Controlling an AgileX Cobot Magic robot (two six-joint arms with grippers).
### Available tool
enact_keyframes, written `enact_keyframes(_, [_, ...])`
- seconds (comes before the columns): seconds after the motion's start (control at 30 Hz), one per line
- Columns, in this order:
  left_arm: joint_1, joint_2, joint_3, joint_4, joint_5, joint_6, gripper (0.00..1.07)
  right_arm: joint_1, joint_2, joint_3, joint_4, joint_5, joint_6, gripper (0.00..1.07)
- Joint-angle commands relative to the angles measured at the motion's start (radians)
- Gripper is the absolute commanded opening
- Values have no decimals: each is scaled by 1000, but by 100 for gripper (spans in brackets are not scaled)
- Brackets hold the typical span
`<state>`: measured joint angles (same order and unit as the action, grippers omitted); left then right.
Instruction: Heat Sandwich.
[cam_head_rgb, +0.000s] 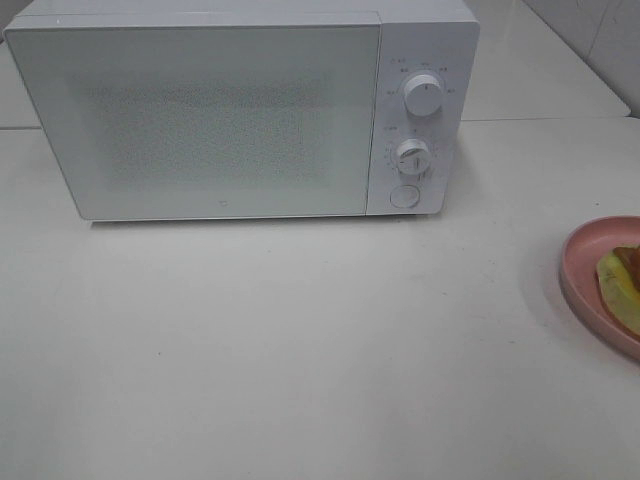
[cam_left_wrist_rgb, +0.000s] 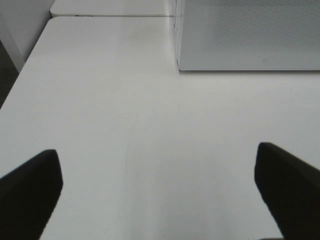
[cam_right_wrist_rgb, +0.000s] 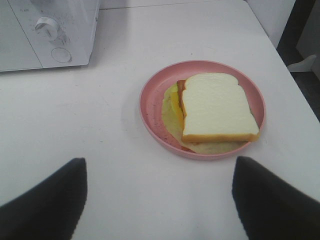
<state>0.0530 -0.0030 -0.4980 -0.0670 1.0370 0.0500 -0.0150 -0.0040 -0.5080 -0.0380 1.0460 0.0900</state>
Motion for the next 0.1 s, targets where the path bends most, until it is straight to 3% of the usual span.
enact_keyframes(0.03, [-4, -28, 4, 2, -6, -6, 101, -7, -22, 1, 1, -10, -1, 76])
enact_keyframes(0.1, [-4, -28, 4, 2, -6, -6, 101, -7, -22, 1, 1, -10, -1, 76])
